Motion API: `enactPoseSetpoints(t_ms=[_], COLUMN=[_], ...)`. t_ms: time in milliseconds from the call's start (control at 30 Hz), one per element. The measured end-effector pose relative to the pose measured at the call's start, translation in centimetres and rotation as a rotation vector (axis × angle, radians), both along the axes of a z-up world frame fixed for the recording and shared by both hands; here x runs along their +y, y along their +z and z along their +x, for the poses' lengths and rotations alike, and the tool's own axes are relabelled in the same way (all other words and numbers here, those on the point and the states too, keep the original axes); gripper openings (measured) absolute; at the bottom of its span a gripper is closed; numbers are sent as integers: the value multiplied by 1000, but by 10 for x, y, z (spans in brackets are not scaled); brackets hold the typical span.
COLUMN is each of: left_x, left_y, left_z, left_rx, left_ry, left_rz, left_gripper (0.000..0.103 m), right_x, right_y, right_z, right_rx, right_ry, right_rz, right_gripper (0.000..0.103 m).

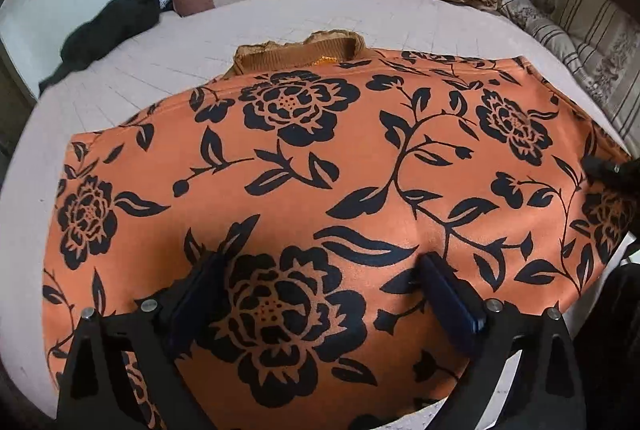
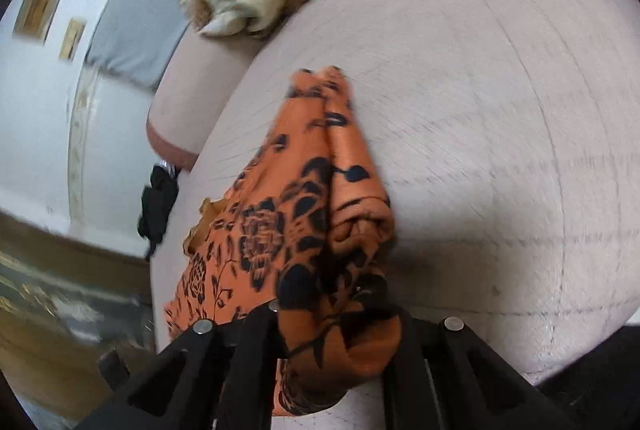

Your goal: Fold small clothes

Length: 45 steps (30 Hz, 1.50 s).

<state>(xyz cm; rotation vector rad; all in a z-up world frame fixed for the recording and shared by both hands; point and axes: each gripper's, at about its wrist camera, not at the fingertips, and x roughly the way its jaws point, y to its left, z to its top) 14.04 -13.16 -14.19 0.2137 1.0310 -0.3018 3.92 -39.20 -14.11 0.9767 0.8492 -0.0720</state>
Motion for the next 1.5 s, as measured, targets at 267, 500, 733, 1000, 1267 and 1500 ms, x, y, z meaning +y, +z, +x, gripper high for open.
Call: enactPoseSetpoints(t_ms=[267,500,733,1000,1267,1500], left_x=[94,218,262,215,187,191], left_y=[66,69,39,43,7,-1], left_z=[-14,-35,-49,-37,-14,-22], left_rx=[-131,-157,-39,49,306,339], left_ry=[205,474,562,366,303,354], left_rz=[-262,-356,-466,-603,-796,-830], left_gripper=[84,84,84,84,84,80], right_x=[120,268,337,271,209,201], right_y=[129,122,33,59,60,71], right_z=[24,47,55,27,7,18], right_rx=[-250,-290,-144,-204,-192,-207], right_ry=[263,558,848,685,534,533], right_rz=[-348,-402,-406,-296,-235,-219], right_gripper=[10,13,68,84,85,85])
